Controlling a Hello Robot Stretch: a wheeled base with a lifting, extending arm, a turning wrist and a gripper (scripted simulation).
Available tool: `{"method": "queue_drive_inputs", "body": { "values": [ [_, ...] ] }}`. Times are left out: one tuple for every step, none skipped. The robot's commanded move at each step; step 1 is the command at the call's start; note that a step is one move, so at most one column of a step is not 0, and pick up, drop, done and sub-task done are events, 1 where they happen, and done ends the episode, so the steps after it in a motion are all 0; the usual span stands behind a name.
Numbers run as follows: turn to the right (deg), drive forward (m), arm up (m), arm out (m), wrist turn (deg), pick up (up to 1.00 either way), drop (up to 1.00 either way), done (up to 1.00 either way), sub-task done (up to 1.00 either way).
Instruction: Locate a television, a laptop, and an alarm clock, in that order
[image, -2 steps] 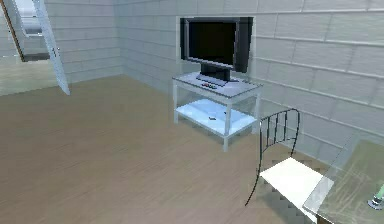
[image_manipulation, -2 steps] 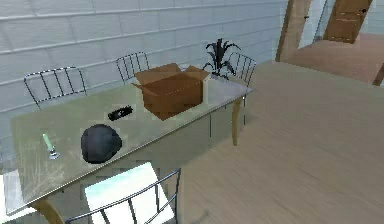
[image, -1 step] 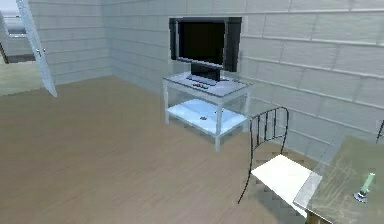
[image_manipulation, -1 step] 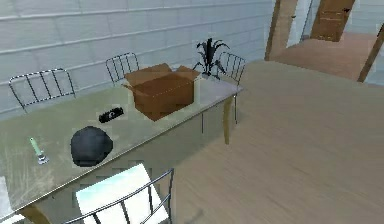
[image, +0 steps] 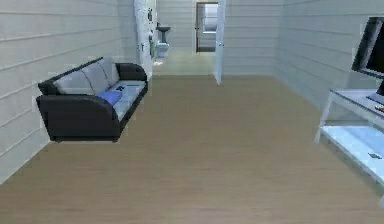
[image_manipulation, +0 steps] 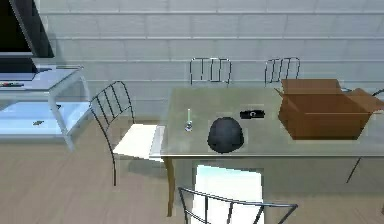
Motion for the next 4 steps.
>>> {"method": "queue_drive_inputs", "body": {
  "values": [
    [-45.0,0.00,0.00,0.00,0.0,0.00,0.00,0.00,0.00],
    [-45.0,0.00,0.00,0.00,0.0,0.00,0.00,0.00,0.00],
    [0.0,0.10,0.00,0.00,0.0,0.00,0.00,0.00,0.00],
    [45.0,0.00,0.00,0.00,0.0,0.00,0.00,0.00,0.00]
  ]
}}
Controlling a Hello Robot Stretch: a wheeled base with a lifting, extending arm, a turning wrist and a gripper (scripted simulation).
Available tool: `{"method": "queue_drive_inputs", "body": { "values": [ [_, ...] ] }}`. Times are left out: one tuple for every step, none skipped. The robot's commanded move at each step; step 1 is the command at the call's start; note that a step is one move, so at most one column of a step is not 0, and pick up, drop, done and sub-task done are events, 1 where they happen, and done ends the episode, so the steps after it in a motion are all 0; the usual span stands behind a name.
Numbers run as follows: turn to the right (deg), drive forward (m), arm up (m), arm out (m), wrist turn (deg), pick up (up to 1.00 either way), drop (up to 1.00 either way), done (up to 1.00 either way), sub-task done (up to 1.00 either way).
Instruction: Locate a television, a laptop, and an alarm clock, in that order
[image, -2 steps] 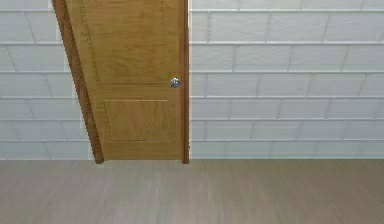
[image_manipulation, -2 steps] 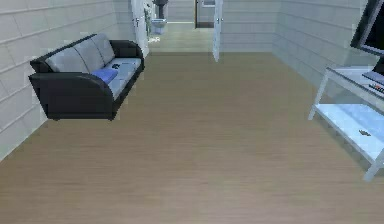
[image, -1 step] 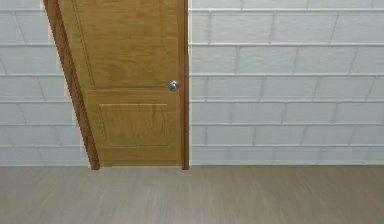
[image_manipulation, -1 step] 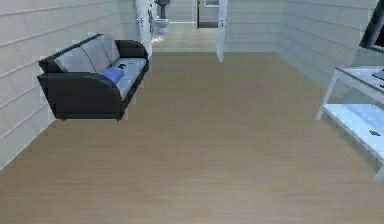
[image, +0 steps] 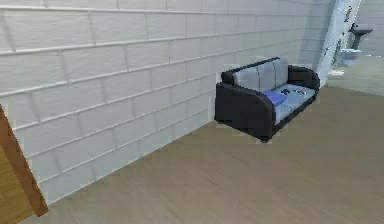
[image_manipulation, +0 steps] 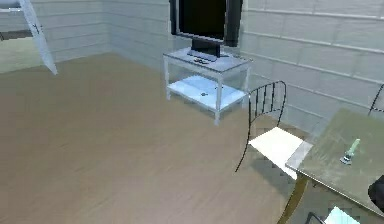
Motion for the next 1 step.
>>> {"method": "queue_drive_inputs", "body": {
  "values": [
    [27.0,0.00,0.00,0.00,0.0,0.00,0.00,0.00,0.00]
  ]
}}
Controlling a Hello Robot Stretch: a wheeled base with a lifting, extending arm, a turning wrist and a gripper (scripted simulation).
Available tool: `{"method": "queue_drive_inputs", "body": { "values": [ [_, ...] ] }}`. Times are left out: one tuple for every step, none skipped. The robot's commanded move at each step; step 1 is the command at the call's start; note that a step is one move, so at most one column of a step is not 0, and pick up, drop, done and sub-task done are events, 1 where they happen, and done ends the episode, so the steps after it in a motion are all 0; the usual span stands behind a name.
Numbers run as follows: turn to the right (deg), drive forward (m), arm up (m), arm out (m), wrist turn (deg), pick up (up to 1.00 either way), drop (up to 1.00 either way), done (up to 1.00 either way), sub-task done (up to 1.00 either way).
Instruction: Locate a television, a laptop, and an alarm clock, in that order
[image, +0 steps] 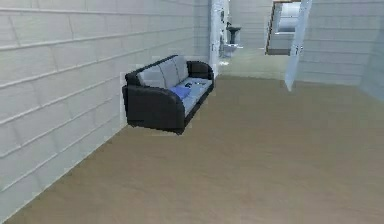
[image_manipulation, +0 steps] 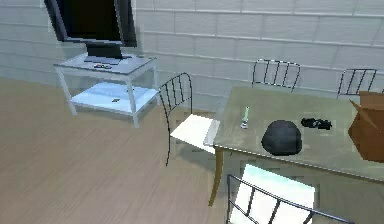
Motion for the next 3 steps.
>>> {"method": "queue_drive_inputs", "body": {
  "values": [
    [0.0,0.05,0.00,0.00,0.0,0.00,0.00,0.00,0.00],
    [45.0,0.00,0.00,0.00,0.0,0.00,0.00,0.00,0.00],
    [15.0,0.00,0.00,0.00,0.0,0.00,0.00,0.00,0.00]
  ]
}}
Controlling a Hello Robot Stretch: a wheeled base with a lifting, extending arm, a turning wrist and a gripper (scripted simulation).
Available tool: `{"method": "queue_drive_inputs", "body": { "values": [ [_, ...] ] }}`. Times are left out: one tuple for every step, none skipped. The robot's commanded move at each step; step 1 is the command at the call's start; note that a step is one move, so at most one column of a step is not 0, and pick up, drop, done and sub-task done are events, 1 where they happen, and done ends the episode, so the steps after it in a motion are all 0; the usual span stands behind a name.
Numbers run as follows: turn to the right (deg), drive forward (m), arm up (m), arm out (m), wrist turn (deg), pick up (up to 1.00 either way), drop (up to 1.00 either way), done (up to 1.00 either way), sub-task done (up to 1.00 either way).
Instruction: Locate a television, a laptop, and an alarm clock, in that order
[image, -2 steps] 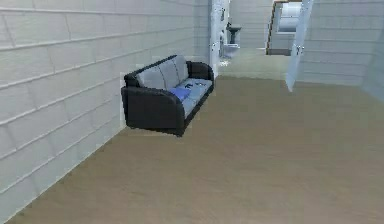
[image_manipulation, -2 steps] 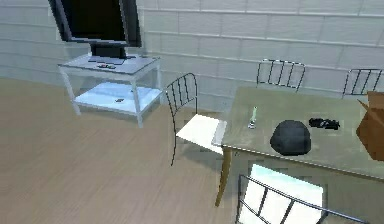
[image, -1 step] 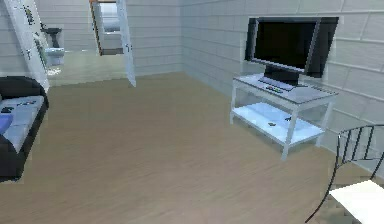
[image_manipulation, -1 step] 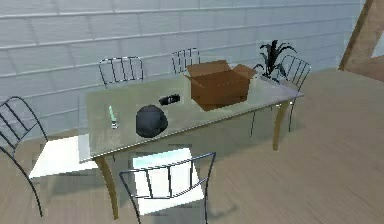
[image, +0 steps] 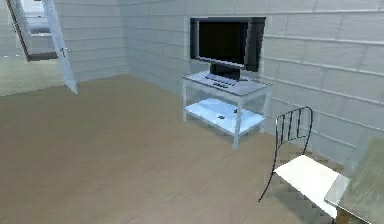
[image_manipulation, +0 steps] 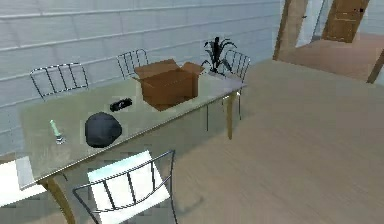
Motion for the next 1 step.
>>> {"method": "queue_drive_inputs", "body": {
  "values": [
    [0.0,1.00,0.00,0.00,0.0,0.00,0.00,0.00,0.00]
  ]
}}
